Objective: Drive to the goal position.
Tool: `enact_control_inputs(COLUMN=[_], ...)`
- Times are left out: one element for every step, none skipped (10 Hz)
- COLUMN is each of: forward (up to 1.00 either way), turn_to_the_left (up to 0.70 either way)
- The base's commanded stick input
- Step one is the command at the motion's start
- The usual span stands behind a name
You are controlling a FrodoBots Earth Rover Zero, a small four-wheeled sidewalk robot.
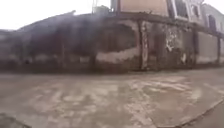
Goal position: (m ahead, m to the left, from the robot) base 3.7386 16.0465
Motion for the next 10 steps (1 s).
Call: enact_control_inputs(forward=[0.00,0.00,0.00,0.00,0.00,0.00,0.00,0.00,0.00,0.00], turn_to_the_left=[0.45,0.45,0.45,0.45,0.45,0.45,0.45,0.45,0.45,0.45])
